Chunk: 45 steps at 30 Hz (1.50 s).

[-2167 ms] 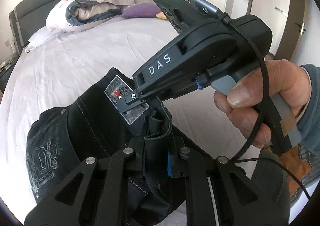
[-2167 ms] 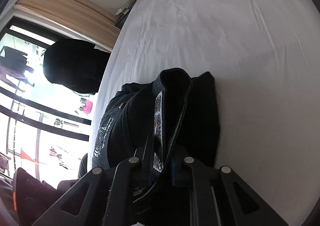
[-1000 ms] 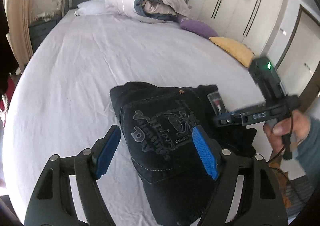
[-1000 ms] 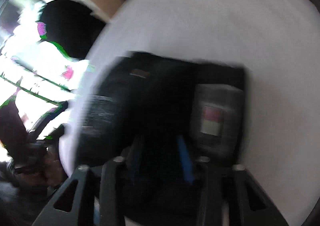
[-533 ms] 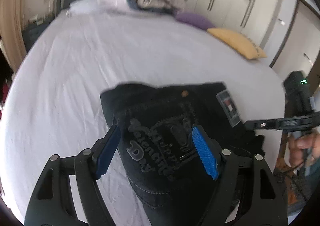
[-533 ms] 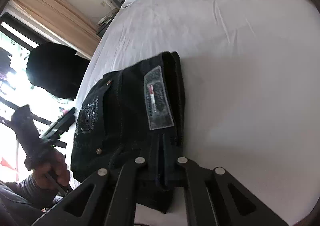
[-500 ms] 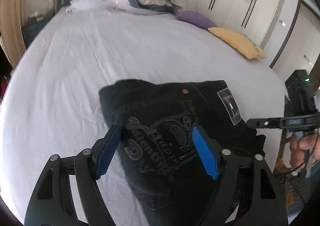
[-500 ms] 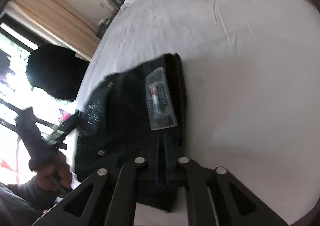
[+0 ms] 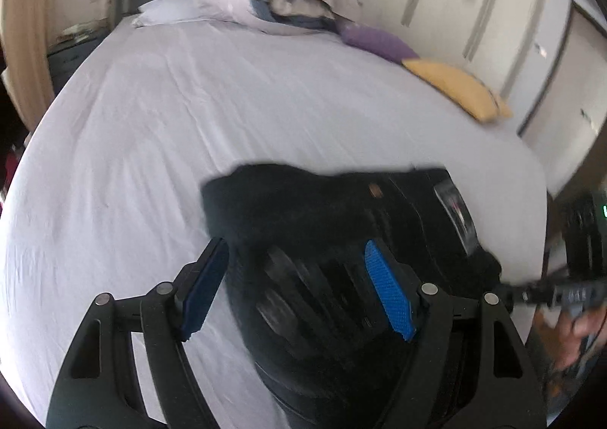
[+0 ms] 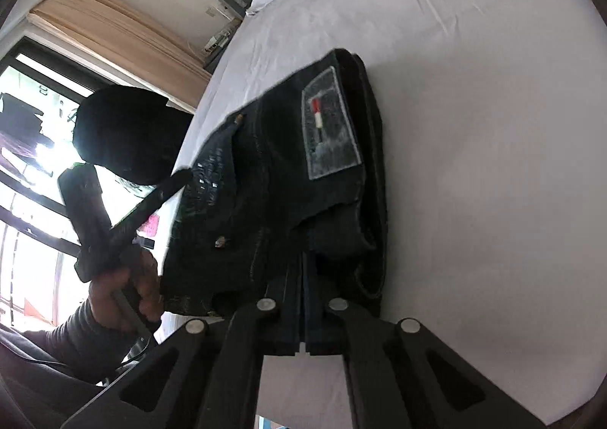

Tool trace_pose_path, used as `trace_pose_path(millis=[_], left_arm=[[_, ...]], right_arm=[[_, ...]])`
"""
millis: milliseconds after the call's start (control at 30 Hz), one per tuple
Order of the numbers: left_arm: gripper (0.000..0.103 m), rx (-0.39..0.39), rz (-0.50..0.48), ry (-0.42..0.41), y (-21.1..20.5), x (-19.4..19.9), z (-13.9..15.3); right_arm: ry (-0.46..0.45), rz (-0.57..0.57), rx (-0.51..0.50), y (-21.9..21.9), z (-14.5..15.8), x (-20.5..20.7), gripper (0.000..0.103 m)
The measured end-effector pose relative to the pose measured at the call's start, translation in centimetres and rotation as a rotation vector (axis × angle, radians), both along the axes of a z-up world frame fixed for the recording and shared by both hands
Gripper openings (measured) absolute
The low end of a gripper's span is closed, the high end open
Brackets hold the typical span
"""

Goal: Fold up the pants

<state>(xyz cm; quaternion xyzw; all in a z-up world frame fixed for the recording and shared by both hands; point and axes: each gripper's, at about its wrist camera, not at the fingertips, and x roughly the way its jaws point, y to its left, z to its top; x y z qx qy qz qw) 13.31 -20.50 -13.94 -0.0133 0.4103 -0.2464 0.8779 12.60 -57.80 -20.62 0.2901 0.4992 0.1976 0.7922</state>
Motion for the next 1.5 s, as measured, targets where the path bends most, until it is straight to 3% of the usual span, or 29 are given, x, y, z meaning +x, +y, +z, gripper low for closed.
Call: trace_pose_path(millis=[67, 100, 200, 300, 400, 500, 633, 733, 767, 833, 867, 900, 933, 1033, 1167, 1333, 1433, 1500], left_arm=[[0.056, -0.028, 0.002, 0.029, 0.6, 1.2, -0.5], [0.039, -0.030, -0.001, 0.044, 0.7, 1.3, -0.8], [0.038, 0.037, -0.007, 0.056, 0.6, 1.2, -2.5], [0.038, 0.036, 0.005, 0.104, 1.0, 1.5, -4.3], [0.035, 0.070, 0.014, 0.017, 0.8, -0.3, -1.4], [0.035, 0.075, -0.039, -0.075, 0.7, -4.0, 0.4], [0.036, 0.201, -0.103, -0.064, -0.6, -6.8, -3.5], [0.038, 0.237, -0.105, -0.091, -1.0, -6.9, -3.3], [0.038, 0.227, -0.105, -0.075, -0.8, -6.6, -3.1], [0.043, 0.146, -0.080, -0.050, 0.5, -6.7, -1.4], [0.049, 0.108, -0.060, -0.056, 1.3, -6.6, -0.6], [0.072, 0.081, -0.031, -0.074, 2.2, -6.6, 0.6], [0.093, 0.061, 0.004, -0.087, 3.2, -6.3, 1.5], [0.097, -0.008, 0.037, -0.033, 5.1, -4.5, 2.2], [0.097, -0.081, 0.020, 0.192, 5.6, -1.0, -0.3], [0.096, -0.087, -0.014, 0.347, 4.3, 1.2, -3.2], [0.094, -0.089, -0.048, 0.401, 3.1, 1.8, -4.7], [0.091, -0.093, -0.064, 0.416, 2.5, 1.9, -4.8]], right_arm=[[-0.022, -0.003, 0.014, 0.0, 0.4, 0.0, 0.003], [-0.021, -0.003, 0.013, -0.1, 0.5, -0.1, 0.003], [0.012, -0.011, 0.006, -0.8, -0.4, 0.0, 0.000], [0.017, -0.021, -0.006, 0.1, -0.4, 1.0, 0.000], [0.011, -0.024, -0.038, 0.9, 0.3, 1.4, 0.000], [-0.052, -0.027, -0.001, 0.8, 1.9, 0.5, 0.005], [0.010, -0.012, -0.037, 1.0, -0.3, -0.1, 0.000], [0.009, -0.019, -0.007, 0.6, -0.2, -0.4, 0.002], [0.002, -0.014, -0.001, 0.5, 0.4, -0.5, 0.009], [-0.061, -0.017, 0.026, -0.3, 2.4, -0.9, 0.036], [-0.089, -0.036, 0.028, -0.9, 3.3, -1.0, 0.064], [-0.103, -0.057, 0.029, -1.6, 3.8, -0.9, 0.081], [-0.113, -0.094, 0.038, -2.8, 4.4, -0.5, 0.083], [-0.090, -0.118, 0.057, -4.8, 4.2, 1.2, 0.083], [0.013, -0.091, 0.085, -5.8, 1.7, 4.7, 0.080], [0.115, -0.051, 0.116, -6.2, -1.4, 8.4, 0.076], [0.138, -0.036, 0.127, -5.9, -2.1, 10.0, 0.066], [0.157, -0.020, 0.117, -5.3, -2.6, 10.5, 0.052]])
